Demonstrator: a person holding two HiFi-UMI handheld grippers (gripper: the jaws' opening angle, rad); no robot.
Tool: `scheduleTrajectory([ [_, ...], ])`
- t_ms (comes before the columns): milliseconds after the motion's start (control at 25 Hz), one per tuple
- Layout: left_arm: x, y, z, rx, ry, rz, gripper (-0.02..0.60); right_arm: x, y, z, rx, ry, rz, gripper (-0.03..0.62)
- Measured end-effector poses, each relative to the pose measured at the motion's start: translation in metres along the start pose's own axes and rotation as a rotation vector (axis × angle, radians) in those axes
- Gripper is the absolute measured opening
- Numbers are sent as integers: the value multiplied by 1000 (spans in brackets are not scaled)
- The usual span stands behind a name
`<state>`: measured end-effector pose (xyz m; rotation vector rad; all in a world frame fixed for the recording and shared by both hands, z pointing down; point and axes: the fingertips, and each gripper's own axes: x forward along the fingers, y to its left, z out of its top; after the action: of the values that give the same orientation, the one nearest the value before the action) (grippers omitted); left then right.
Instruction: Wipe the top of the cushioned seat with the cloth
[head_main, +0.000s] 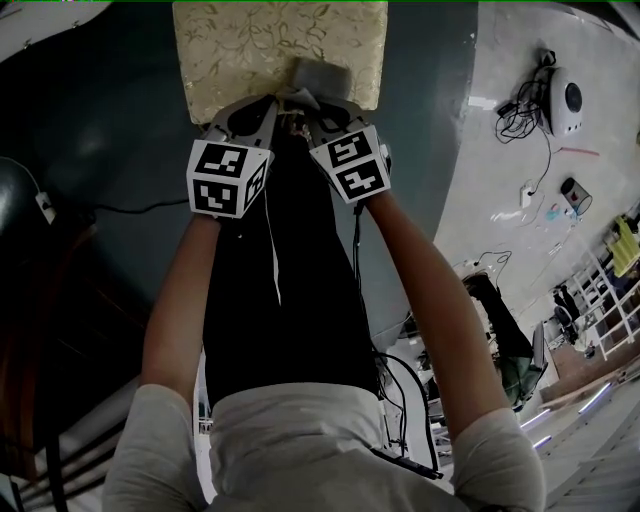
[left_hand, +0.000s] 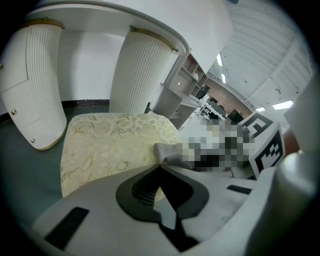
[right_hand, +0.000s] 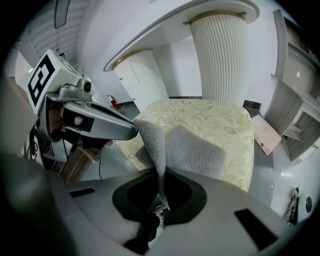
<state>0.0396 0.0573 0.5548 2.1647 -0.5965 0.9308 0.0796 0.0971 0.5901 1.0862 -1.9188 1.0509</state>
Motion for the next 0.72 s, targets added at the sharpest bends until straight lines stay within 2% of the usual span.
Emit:
scheduleTrajectory([
  [720,22,-36,0,90,57,-53,14,-26,-38,-30,94,-31,-84,20],
])
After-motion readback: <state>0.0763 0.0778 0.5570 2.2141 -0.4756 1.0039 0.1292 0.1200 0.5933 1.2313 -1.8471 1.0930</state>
